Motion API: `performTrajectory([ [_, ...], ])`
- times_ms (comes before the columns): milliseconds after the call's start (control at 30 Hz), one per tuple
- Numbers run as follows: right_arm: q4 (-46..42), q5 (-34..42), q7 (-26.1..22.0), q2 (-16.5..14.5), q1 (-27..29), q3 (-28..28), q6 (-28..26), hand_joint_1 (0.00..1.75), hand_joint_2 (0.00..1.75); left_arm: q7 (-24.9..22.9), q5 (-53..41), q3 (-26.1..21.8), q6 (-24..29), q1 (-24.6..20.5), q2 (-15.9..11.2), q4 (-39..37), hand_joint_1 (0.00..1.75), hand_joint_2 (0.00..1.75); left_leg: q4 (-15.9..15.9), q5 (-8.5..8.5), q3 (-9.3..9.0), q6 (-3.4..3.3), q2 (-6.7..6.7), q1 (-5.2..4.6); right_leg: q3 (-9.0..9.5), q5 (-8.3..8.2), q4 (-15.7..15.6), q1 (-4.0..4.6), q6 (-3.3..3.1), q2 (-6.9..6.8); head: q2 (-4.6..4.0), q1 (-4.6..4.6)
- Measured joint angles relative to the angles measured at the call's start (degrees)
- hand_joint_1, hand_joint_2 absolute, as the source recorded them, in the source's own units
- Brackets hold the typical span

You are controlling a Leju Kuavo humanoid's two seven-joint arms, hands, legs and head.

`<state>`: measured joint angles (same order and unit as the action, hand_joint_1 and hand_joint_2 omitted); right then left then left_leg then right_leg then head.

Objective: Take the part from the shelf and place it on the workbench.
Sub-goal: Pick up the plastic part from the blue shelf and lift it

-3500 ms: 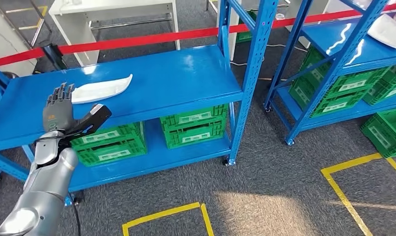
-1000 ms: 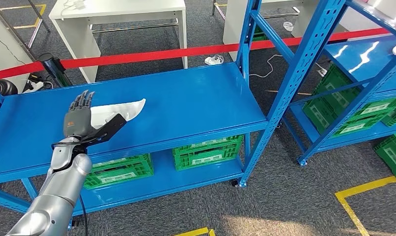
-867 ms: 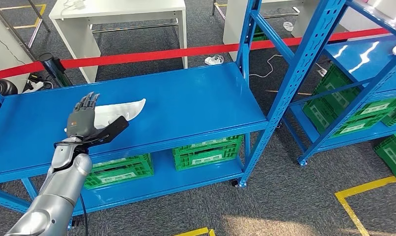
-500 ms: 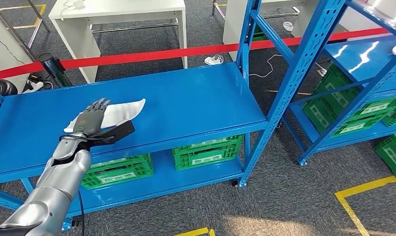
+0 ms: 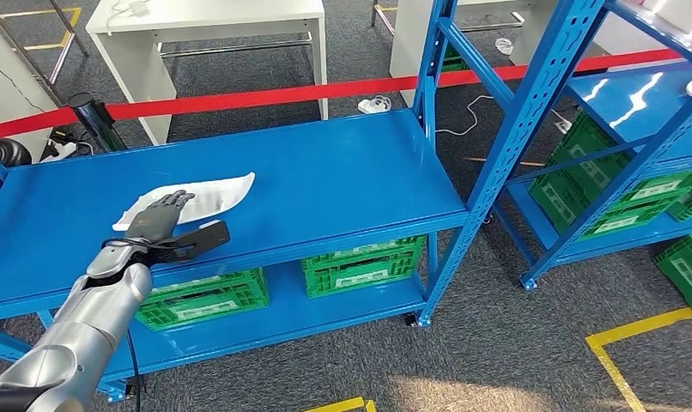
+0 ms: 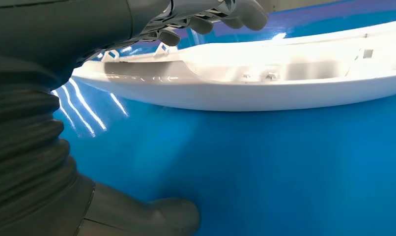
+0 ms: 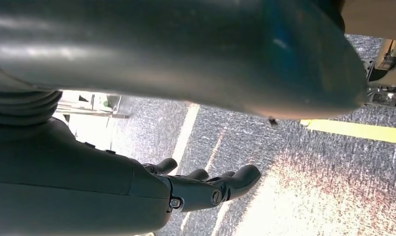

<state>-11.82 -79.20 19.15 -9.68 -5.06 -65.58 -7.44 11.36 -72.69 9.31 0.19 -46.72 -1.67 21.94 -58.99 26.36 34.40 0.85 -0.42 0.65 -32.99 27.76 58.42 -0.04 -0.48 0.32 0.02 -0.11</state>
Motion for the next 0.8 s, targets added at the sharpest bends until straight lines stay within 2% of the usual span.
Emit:
performTrajectory([
  [67,0.0,0.0,0.0,0.0,0.0,0.0,0.0,0.00,0.00,-0.3,0.4,0.2,1.0,0.0,-0.1,-0.4,0.00,1.75,0.0,0.00,-0.01,0.00,0.00,0.00,0.01,0.01,0.0,0.00,-0.01,-0.01,0.00,0.01],
  [100,0.0,0.0,0.0,0.0,0.0,0.0,0.0,0.00,0.00,-0.4,0.6,0.2,1.4,0.0,-0.2,-0.5,0.38,1.75,0.0,0.00,-0.01,0.00,0.00,0.00,0.01,0.01,0.0,0.00,-0.01,-0.01,0.00,0.01],
  [133,0.0,0.0,0.0,0.0,0.0,0.0,0.0,0.00,0.00,-0.4,0.7,0.2,1.9,0.0,-0.2,-0.7,0.51,1.75,0.0,0.00,-0.01,0.00,0.00,0.00,0.01,0.01,0.0,0.00,-0.01,-0.01,0.00,0.01],
  [200,0.0,0.1,0.0,0.0,0.0,0.0,0.0,0.00,0.00,-0.8,1.1,0.2,2.7,0.1,-0.3,-0.9,1.31,1.75,0.0,0.00,-0.01,0.00,0.00,0.00,0.00,0.01,0.0,0.00,-0.01,-0.01,0.00,0.01],
  [233,0.0,0.2,0.0,0.0,0.0,0.0,-0.1,0.00,0.00,-1.1,1.4,0.2,3.2,0.2,-0.3,-1.0,1.37,1.75,0.0,0.00,-0.01,0.00,0.00,0.00,0.00,0.01,0.0,0.00,-0.01,-0.01,0.00,0.01],
  [267,0.0,0.2,0.0,0.0,0.0,0.0,-0.2,0.00,0.00,-1.3,1.8,0.2,3.8,0.3,-0.3,-1.1,1.64,1.75,0.0,0.00,-0.01,0.00,0.01,0.00,0.00,0.01,0.0,0.00,-0.01,-0.01,0.00,0.01],
  [500,0.0,0.6,0.0,0.0,0.1,0.0,-0.5,0.00,0.00,-2.2,2.6,0.2,4.9,0.8,-0.1,-1.4,1.75,1.75,0.0,0.00,-0.01,0.00,0.01,0.00,-0.03,0.01,0.0,0.01,-0.02,-0.01,0.00,0.01],
  [800,0.0,0.8,0.0,0.0,0.1,0.0,-0.6,0.00,0.00,-2.3,2.6,0.3,4.6,0.3,0.3,-1.5,1.75,1.75,0.0,0.02,-0.08,0.02,0.02,-0.01,0.02,0.03,0.0,0.00,-0.02,-0.03,0.00,0.01],
])
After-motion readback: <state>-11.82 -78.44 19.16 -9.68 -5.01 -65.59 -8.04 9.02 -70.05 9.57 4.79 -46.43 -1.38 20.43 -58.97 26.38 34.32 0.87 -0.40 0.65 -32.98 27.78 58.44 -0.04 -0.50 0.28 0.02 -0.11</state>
